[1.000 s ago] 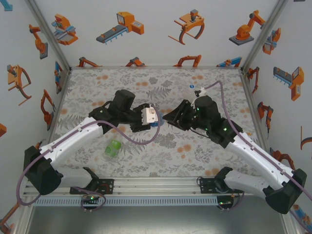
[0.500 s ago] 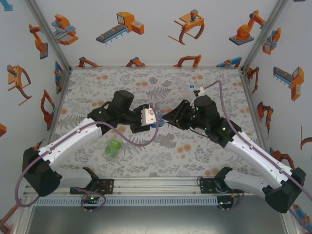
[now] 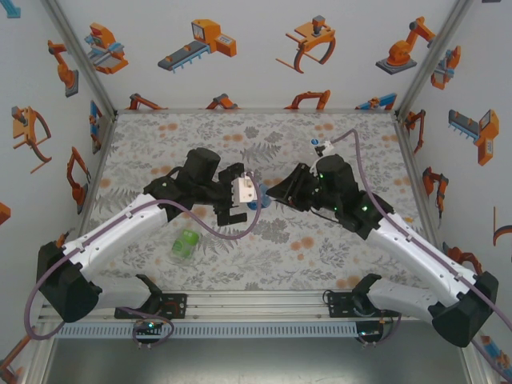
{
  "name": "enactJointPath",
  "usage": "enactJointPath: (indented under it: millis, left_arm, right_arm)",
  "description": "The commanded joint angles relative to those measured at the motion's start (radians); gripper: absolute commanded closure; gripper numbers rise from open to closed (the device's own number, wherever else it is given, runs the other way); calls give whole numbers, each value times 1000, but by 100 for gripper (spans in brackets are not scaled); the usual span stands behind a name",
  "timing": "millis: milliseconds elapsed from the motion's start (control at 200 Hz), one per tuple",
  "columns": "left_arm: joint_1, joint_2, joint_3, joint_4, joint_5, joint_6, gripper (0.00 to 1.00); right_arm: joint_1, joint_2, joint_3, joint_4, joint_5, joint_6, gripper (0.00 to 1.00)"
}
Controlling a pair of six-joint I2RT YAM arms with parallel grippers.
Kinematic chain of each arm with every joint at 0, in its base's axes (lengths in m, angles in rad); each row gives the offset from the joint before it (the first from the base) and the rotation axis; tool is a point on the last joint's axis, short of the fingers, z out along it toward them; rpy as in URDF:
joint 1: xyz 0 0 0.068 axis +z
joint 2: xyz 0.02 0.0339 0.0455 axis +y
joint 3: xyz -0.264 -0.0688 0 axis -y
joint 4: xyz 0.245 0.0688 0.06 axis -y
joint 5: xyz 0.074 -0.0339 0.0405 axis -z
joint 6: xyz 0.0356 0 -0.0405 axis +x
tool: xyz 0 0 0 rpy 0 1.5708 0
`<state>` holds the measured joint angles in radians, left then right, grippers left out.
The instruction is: Screw on the bottle caps
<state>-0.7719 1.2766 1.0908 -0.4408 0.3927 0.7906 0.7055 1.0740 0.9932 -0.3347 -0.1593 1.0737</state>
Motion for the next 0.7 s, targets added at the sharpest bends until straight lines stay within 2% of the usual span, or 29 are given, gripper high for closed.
enactJointPath:
  millis: [0, 200, 381, 496, 696]
  left_arm:
    - [-3, -26, 10, -13, -39, -38, 3]
    - [8, -54, 11, -40, -139, -123, 3]
    - [80, -48, 69, -74, -264, -450, 3]
    - [170, -22, 123, -172, -170, -555, 3]
    - [230, -65, 68, -135, -175, -716, 3]
  right_arm:
    - [-25, 46, 82, -71, 25, -153, 96]
    - [-65, 216, 280, -252, 65, -419, 99]
    - [-85, 414, 495, -380, 121, -648, 99]
    - [-108, 532, 606, -429, 153, -743, 99]
    - [-163, 709, 775, -470, 194, -827, 99]
